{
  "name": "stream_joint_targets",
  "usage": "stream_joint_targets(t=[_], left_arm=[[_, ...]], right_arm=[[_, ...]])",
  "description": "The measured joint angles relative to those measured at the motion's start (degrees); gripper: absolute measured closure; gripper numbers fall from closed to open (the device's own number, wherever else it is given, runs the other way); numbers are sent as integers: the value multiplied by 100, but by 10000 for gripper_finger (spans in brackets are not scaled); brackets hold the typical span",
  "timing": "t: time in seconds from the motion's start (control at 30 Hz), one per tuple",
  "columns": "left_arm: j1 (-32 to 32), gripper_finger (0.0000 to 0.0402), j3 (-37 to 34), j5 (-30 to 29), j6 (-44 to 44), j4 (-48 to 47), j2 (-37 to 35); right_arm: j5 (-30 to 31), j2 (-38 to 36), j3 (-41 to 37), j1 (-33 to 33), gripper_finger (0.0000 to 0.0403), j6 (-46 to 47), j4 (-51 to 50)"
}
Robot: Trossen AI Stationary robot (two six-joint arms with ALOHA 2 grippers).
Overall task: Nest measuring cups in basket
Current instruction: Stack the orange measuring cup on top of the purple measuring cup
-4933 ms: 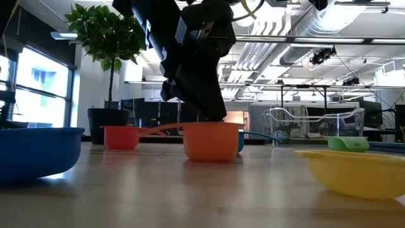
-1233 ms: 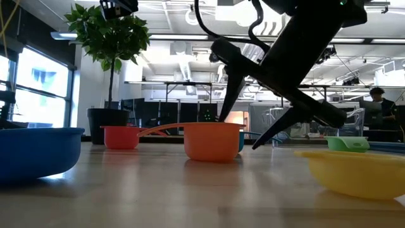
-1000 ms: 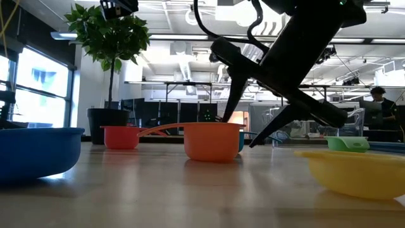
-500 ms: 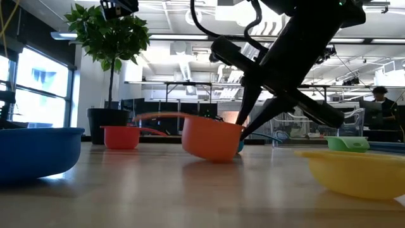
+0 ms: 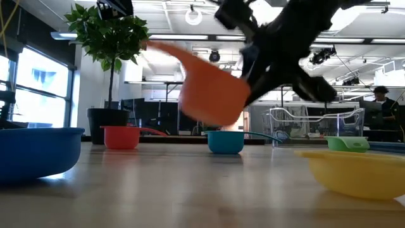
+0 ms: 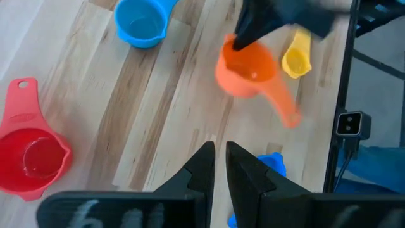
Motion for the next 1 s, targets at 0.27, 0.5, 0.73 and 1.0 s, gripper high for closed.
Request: stream_joint_targets(t=[0.27, 0.5, 0.73, 1.0], left_arm=[[1, 371, 0, 0, 0, -37, 2], [2, 371, 2, 0, -71, -15, 2], [2, 371, 2, 0, -173, 6, 2], [4, 371, 2, 0, -214, 8, 2]], right_arm=[[-258, -1013, 0, -1, 400, -1589, -437], [-545, -1996, 2, -3, 400, -2628, -1493], [-1023, -2782, 4, 2, 400, -3916, -2744], [-1588, -3137, 4, 2, 400, -5898, -3986]])
